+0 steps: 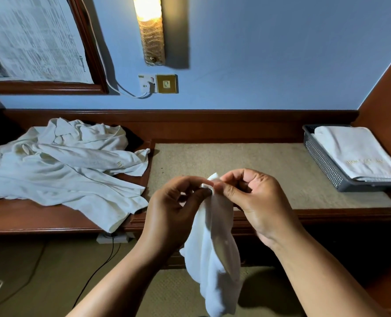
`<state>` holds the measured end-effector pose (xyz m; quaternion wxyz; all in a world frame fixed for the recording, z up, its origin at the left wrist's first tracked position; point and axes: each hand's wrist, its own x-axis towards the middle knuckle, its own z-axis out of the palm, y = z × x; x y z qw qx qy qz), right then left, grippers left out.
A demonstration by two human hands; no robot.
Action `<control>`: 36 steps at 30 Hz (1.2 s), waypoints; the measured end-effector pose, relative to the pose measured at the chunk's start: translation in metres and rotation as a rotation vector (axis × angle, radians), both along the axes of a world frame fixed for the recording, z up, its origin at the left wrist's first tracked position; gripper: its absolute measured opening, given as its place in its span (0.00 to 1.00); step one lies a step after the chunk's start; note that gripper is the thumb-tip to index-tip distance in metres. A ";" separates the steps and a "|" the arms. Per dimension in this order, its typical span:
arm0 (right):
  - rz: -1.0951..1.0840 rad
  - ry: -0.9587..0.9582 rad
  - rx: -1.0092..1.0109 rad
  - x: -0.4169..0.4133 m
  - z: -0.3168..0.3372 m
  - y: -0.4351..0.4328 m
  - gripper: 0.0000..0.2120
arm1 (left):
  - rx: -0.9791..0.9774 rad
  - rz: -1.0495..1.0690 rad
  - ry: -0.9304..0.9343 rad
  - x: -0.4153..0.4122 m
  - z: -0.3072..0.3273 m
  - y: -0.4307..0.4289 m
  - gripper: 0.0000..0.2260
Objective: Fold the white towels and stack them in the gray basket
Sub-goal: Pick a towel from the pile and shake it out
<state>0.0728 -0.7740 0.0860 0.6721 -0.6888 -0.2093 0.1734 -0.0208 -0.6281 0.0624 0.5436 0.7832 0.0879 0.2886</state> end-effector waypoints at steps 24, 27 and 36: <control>-0.023 -0.294 -0.182 -0.012 -0.027 0.000 0.05 | 0.264 -0.129 0.123 0.030 0.034 0.003 0.07; 0.058 -0.292 -0.146 -0.007 -0.037 0.000 0.08 | 0.314 -0.118 0.098 0.029 0.041 0.004 0.07; 0.234 -0.177 -0.351 0.013 -0.094 -0.019 0.04 | 0.274 -0.028 0.010 0.032 0.063 0.047 0.08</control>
